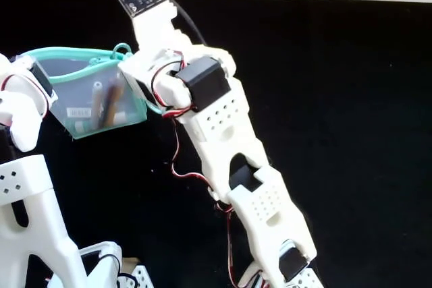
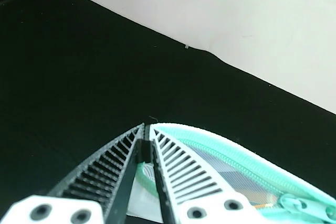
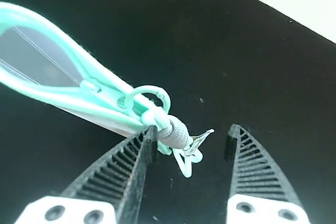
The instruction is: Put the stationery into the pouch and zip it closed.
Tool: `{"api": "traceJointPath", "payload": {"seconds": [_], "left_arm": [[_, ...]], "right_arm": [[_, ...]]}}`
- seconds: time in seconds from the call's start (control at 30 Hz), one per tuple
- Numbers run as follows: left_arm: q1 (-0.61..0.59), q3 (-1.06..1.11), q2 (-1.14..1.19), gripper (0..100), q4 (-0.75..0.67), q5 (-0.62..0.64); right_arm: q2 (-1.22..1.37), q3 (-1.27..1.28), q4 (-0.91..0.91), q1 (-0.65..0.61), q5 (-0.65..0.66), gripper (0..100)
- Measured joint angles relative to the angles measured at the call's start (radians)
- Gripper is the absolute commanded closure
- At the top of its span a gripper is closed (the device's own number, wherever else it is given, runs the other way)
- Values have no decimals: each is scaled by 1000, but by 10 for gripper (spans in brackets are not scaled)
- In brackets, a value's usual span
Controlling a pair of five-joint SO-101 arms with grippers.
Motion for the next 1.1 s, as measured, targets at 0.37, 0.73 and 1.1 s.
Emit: {"api": "traceJointPath", "payload": {"seconds": [0.37,0.73,1.1], "left_arm": [[0,0,0,993,0,0],[0,0,0,993,0,0],[0,0,0,993,0,0]], "right_arm": [[-170,187,0,-38,-14,786],[-491,778,0,-61,-14,786],[-497,1069,-187,-61,40,786]]}}
